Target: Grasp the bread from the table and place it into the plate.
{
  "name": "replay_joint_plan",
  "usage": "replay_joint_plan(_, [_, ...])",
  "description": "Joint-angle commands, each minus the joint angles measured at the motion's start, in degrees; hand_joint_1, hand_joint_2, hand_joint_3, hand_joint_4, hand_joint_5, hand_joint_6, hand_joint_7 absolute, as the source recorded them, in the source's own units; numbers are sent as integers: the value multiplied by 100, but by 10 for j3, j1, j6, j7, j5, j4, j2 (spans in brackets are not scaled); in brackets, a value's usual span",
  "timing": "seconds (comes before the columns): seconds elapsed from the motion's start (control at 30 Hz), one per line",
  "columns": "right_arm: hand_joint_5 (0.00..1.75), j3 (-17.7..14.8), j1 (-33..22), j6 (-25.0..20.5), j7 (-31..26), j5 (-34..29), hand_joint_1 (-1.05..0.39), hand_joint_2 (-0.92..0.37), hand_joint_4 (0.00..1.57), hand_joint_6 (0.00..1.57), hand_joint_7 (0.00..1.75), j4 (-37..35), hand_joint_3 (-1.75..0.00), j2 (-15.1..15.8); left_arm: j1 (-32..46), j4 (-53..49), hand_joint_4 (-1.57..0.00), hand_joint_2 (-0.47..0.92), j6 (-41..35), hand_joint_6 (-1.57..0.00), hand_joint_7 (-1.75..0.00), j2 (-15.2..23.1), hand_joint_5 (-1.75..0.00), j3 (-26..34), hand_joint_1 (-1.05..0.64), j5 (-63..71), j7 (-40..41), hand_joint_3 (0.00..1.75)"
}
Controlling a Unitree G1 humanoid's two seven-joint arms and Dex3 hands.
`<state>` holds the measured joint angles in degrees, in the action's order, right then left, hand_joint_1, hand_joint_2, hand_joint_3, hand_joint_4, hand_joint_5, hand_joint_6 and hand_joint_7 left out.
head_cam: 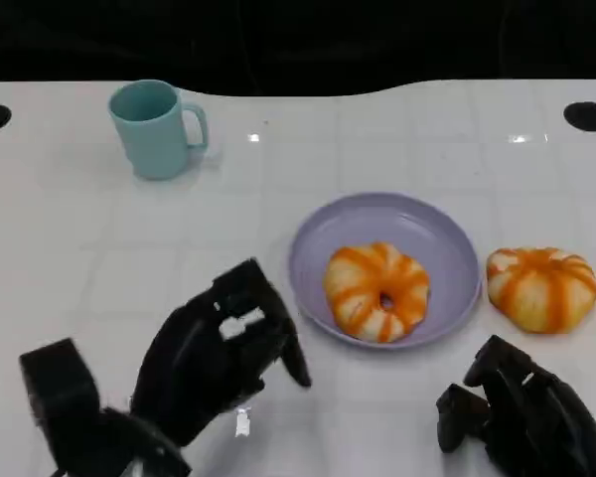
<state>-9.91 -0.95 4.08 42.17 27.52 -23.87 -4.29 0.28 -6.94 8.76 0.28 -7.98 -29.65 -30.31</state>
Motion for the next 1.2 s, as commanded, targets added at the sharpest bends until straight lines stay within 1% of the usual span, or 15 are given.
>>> replay_joint_plan(0.03, [169,0,-7,8,7,4,-55,-92,78,70,139,3,-26,4,45,43,-88,92,-58,-64,-175,2,-175,21,-66,-53,-31,36])
replay_joint_plan(0.23, [169,-2,-9,1,7,6,-55,-92,79,71,139,6,-25,6,80,71,-91,92,-107,-68,-175,5,-175,37,-67,-67,-42,32])
replay_joint_plan(0.37, [170,-2,-7,5,7,4,-57,-92,79,71,139,1,-25,7,82,69,-94,92,-122,-71,-175,6,-175,43,-67,-62,-50,29])
replay_joint_plan(0.5, [169,-3,-4,6,7,3,-56,-92,79,71,138,-5,-24,6,79,68,-94,92,-136,-70,-175,7,-175,51,-66,-62,-50,28])
replay_joint_plan(0.73, [170,-3,-2,7,5,2,-56,-92,78,71,139,-5,-25,6,72,63,-93,92,-134,-68,-175,3,-175,58,-66,-54,-64,29])
replay_joint_plan(0.83, [170,-3,1,13,6,0,-56,-92,79,71,140,-9,-25,5,72,64,-93,92,-135,-69,-175,2,-175,59,-67,-51,-63,27])
replay_joint_plan(1.2, [168,-3,3,15,6,0,-55,-92,78,70,140,-10,-27,7,71,65,-94,92,-149,-70,-175,0,-175,63,-67,-50,-60,26])
